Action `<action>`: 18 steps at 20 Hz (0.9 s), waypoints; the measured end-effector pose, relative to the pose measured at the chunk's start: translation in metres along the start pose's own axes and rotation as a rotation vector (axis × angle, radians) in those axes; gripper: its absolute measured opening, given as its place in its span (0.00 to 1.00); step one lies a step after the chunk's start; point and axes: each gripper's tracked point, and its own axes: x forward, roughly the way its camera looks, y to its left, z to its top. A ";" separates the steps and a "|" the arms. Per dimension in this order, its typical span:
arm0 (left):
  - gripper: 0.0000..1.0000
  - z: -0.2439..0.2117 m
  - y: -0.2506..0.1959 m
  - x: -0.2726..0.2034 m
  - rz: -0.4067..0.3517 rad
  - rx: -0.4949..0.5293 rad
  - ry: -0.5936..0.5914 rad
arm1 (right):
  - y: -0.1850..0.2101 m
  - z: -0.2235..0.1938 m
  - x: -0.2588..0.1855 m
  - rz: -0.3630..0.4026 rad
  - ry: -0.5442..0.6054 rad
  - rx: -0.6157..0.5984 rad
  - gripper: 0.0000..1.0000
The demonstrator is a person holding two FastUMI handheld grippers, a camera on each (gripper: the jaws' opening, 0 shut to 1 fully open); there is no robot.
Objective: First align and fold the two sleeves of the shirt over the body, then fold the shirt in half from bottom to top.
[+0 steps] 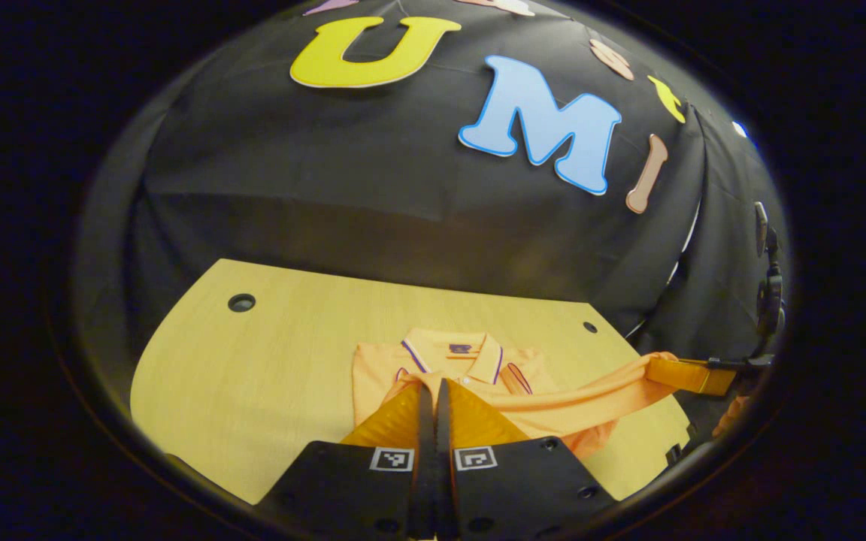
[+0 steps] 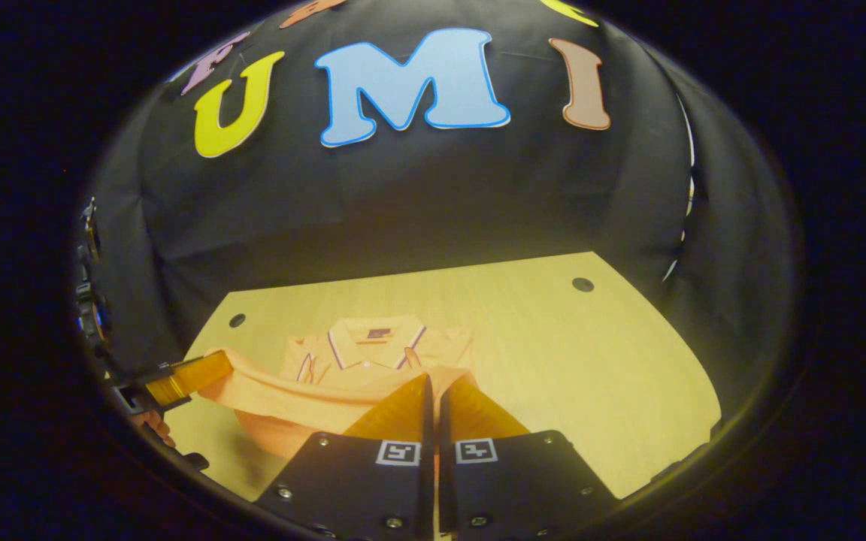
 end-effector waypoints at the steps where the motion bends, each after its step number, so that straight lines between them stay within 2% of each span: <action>1: 0.06 0.004 0.002 0.008 -0.001 0.008 -0.002 | 0.001 0.003 0.007 -0.002 0.002 -0.003 0.03; 10: 0.05 0.026 0.015 0.070 0.027 0.099 -0.082 | -0.003 0.034 0.077 -0.025 -0.013 -0.006 0.03; 15: 0.06 0.037 0.022 0.097 0.048 0.105 -0.150 | -0.004 0.042 0.117 -0.034 -0.049 -0.006 0.03; 18: 0.06 0.031 0.032 0.113 0.074 0.125 -0.147 | -0.004 0.035 0.140 -0.044 -0.039 -0.007 0.03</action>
